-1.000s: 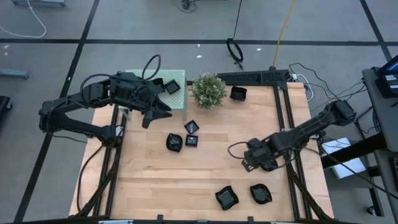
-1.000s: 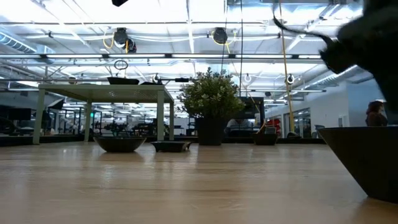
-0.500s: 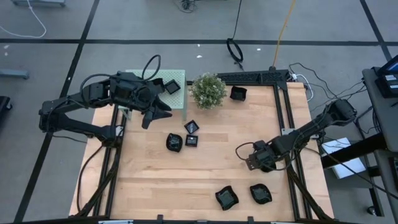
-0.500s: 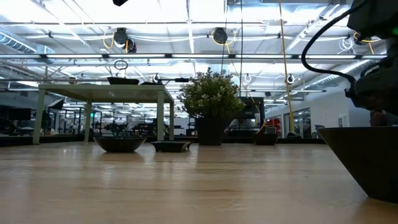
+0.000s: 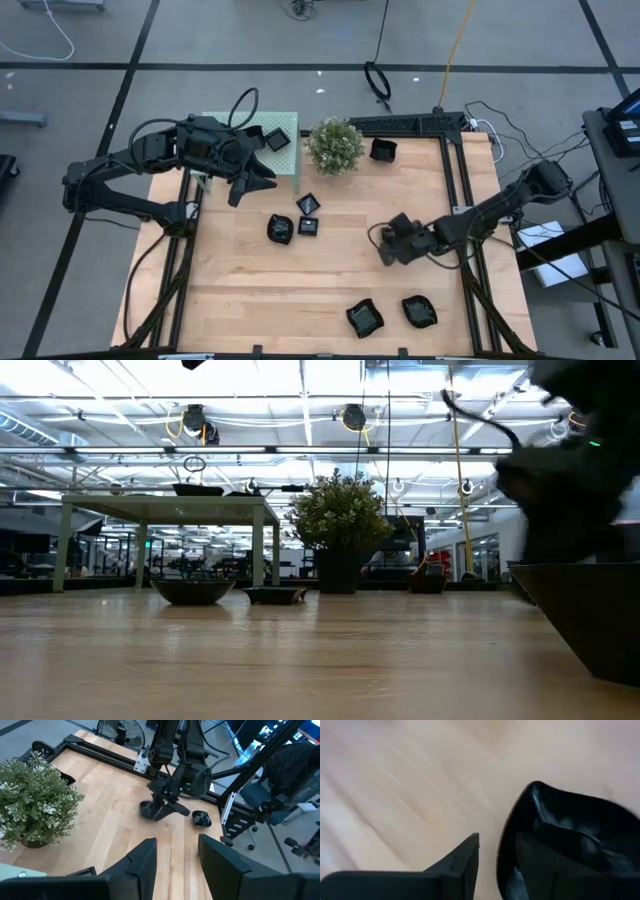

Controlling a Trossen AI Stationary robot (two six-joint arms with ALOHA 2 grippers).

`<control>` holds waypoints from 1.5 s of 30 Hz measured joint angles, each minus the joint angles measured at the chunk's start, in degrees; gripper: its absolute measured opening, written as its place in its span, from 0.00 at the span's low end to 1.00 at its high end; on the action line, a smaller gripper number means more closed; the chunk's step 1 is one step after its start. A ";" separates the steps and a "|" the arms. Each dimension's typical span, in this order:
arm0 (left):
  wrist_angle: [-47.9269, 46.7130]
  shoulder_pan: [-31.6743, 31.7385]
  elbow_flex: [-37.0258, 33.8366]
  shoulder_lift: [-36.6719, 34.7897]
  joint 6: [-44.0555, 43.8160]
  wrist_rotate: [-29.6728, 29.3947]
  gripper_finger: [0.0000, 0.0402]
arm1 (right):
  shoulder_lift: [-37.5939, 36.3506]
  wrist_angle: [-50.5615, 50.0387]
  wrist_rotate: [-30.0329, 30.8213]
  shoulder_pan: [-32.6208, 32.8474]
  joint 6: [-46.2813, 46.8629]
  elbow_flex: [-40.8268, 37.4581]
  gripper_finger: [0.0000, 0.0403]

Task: Pick & Place Mini shaped plates
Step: Move the leaf shape plate on the center of the table

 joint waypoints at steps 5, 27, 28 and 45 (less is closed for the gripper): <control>0.00 0.00 0.00 0.00 -1.12 0.00 0.37 | -0.07 16.78 2.98 -3.44 -17.72 0.02 0.30; -0.21 0.00 -0.02 0.00 0.37 0.00 0.37 | 7.03 23.41 -3.05 -6.16 -67.58 0.15 0.24; -0.21 0.00 -0.02 0.00 0.39 0.00 0.37 | 7.45 23.32 -3.05 -6.43 -68.37 0.15 0.25; -0.23 0.02 -0.02 0.00 6.88 -7.76 0.37 | 14.38 23.66 -2.83 -9.27 -74.88 0.22 0.36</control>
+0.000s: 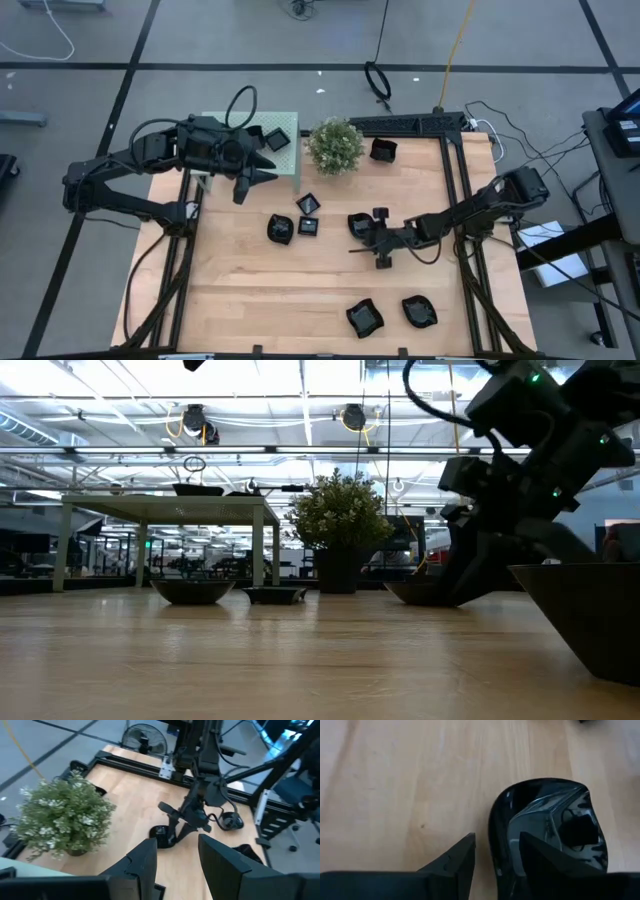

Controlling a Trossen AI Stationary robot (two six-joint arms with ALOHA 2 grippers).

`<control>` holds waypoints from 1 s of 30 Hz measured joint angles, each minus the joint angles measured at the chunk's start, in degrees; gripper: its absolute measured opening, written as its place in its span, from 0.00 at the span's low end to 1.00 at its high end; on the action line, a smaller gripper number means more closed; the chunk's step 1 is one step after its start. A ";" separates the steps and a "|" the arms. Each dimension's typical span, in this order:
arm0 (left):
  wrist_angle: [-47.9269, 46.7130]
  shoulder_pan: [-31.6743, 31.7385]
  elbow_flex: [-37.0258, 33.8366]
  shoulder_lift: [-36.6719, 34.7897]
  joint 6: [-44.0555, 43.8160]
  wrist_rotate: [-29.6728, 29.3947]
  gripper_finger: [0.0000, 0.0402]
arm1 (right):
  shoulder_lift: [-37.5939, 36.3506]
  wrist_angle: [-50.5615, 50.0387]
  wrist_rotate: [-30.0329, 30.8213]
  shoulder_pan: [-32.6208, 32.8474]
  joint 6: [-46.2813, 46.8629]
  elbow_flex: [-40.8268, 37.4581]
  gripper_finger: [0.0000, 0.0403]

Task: Pick & Place Mini shaped plates
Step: Move the leaf shape plate on the center of the table

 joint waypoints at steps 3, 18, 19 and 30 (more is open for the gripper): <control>-0.01 -0.02 0.00 0.00 0.04 -1.52 0.37 | 0.89 0.23 0.16 -0.89 -0.95 0.07 0.34; -0.02 0.05 0.00 0.00 1.01 -1.68 0.37 | 2.82 4.41 2.05 -2.21 -1.33 -0.03 0.02; -0.02 0.05 0.00 0.00 1.01 -1.68 0.37 | 2.94 6.32 1.53 -2.17 -1.70 0.07 0.02; 0.38 0.05 0.00 0.00 2.39 -1.68 0.37 | 11.02 10.77 -4.78 -6.01 -11.68 10.78 0.00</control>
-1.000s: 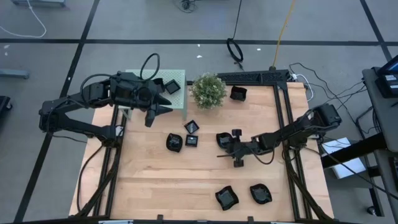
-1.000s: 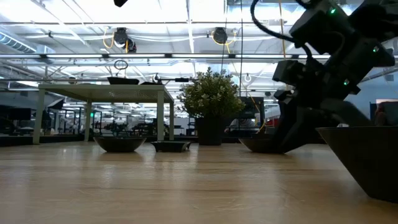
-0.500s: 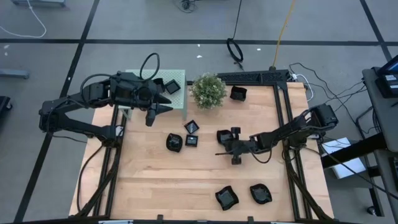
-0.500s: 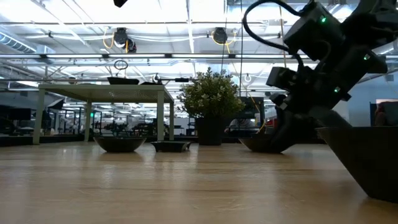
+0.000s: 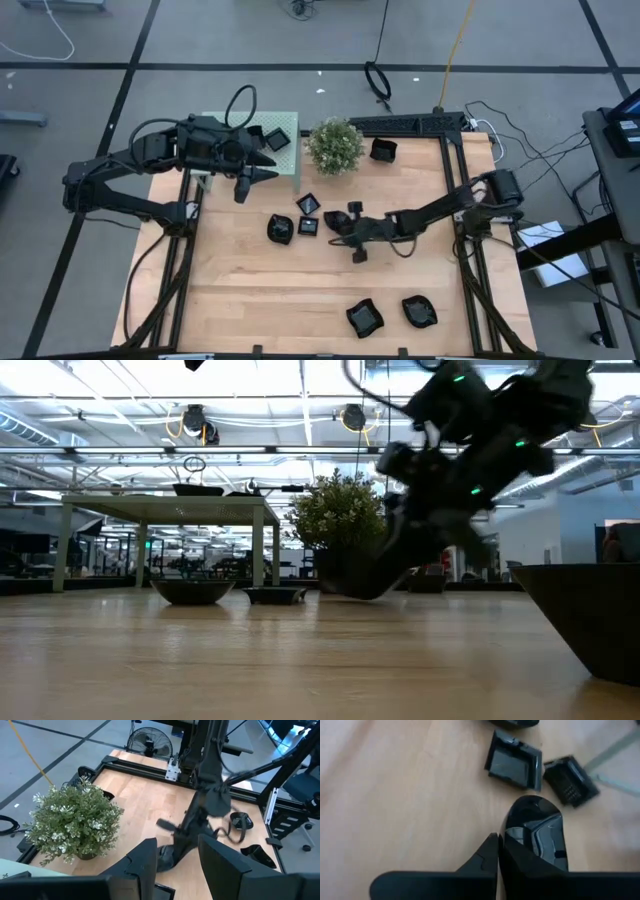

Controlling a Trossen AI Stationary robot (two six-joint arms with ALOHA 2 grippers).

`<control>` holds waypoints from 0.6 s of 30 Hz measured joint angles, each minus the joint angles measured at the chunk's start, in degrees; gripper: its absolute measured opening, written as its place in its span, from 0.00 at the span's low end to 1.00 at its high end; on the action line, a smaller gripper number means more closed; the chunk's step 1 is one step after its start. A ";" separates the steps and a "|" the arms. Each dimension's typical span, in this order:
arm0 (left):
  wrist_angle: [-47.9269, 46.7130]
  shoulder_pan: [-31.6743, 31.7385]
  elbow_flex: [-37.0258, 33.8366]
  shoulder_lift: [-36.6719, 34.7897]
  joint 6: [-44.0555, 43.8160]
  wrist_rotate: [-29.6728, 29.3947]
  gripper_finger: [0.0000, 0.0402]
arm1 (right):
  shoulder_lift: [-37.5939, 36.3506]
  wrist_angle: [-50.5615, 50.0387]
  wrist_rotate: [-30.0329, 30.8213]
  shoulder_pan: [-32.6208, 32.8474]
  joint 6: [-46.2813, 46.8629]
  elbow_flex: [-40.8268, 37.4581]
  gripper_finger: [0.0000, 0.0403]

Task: Pick & Place Mini shaped plates
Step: Move the leaf shape plate on the center of the table

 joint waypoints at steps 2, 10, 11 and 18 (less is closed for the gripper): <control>0.06 0.00 0.00 0.00 -0.06 0.00 0.37 | 3.31 -0.01 0.03 -0.77 -3.51 2.00 0.00; 0.14 -0.01 0.00 0.00 -1.76 0.02 0.37 | 12.61 0.38 -1.79 -3.05 -10.34 11.76 0.00; 0.15 0.00 0.00 0.00 -1.78 0.02 0.37 | 13.25 0.17 -3.05 -3.20 -10.62 13.13 0.00; 0.16 0.00 0.00 0.00 -1.96 0.02 0.37 | 13.43 -0.48 -6.10 -3.19 -6.54 17.99 0.00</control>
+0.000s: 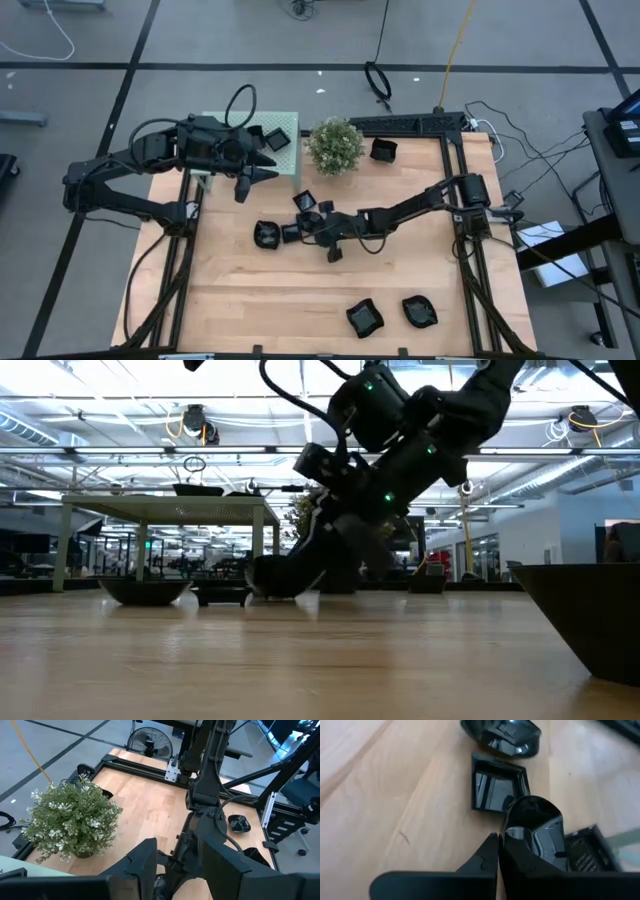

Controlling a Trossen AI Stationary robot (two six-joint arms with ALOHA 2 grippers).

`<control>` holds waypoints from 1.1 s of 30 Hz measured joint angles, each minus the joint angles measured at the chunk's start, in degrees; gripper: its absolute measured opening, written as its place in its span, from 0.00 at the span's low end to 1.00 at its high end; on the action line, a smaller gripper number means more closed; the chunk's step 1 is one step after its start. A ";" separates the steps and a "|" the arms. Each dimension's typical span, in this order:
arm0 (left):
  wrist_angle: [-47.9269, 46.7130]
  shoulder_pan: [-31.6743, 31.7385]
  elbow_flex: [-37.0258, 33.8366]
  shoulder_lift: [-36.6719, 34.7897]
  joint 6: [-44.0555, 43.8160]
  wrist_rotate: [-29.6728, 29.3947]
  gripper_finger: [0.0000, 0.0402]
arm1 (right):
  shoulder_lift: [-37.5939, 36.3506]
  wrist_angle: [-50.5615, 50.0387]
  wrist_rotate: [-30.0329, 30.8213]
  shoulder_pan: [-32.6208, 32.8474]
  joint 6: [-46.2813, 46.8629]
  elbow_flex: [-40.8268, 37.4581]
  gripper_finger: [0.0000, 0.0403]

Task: Pick & Place Mini shaped plates
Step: Move the leaf shape plate on the center of the table, then move the distorted square plate on the center of the table

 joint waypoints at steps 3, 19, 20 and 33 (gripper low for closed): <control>-0.02 0.00 0.00 0.00 -0.02 0.00 0.37 | -1.68 -2.68 0.06 0.02 3.90 -0.02 0.00; 0.09 0.00 0.00 0.00 -1.37 0.02 0.37 | -7.74 -10.19 -1.41 0.49 13.90 0.07 0.21; 0.09 0.00 0.00 0.00 -1.56 0.02 0.37 | -7.74 -10.22 -1.43 0.49 14.60 0.07 0.23; 0.09 0.00 0.00 -0.01 -4.41 0.03 0.37 | -31.80 -33.40 -1.30 1.71 18.71 0.02 0.27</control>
